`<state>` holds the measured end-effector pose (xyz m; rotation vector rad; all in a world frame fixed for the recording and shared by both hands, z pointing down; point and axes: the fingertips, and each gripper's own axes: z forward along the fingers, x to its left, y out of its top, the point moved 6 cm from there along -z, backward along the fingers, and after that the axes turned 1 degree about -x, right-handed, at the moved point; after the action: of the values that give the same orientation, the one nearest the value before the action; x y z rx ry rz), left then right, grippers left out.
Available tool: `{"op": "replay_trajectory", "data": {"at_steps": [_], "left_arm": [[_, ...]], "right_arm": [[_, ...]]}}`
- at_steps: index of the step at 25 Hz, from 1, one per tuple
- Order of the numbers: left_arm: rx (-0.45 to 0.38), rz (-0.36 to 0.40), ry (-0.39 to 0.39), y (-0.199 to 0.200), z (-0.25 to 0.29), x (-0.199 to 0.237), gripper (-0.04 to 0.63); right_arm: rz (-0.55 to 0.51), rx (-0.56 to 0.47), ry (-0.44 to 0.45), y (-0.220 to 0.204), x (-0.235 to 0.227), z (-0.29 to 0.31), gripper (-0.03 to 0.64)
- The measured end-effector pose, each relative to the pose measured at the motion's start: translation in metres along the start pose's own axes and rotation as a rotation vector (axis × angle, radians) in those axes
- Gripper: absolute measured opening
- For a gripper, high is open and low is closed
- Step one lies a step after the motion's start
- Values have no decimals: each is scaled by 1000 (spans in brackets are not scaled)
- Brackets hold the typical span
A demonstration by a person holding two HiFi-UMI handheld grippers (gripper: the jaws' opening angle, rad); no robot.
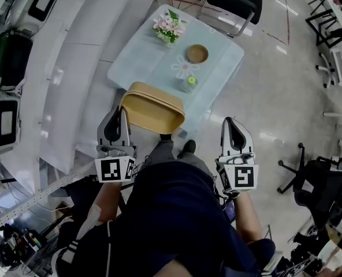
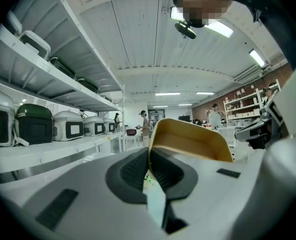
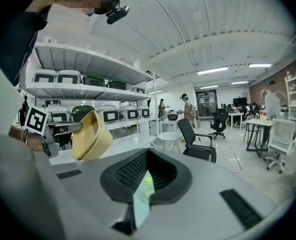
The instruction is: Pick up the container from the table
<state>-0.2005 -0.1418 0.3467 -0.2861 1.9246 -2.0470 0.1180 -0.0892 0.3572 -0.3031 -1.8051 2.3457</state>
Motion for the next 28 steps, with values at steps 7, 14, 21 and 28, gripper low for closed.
{"op": "replay_trajectory", "data": {"at_steps": [7, 14, 21, 28], "left_arm": [[-53, 47, 6, 1, -7, -1, 18], [-74, 55, -4, 1, -6, -2, 18], [-95, 64, -8, 5, -4, -6, 18], [-85, 56, -16, 1, -4, -6, 18]], "right_arm": [[-2, -8, -36, 4, -4, -1, 0], [-55, -31, -64, 5, -7, 2, -2], [-73, -47, -65, 8, -5, 2, -3], [-72, -36, -60, 7, -3, 4, -3]]}}
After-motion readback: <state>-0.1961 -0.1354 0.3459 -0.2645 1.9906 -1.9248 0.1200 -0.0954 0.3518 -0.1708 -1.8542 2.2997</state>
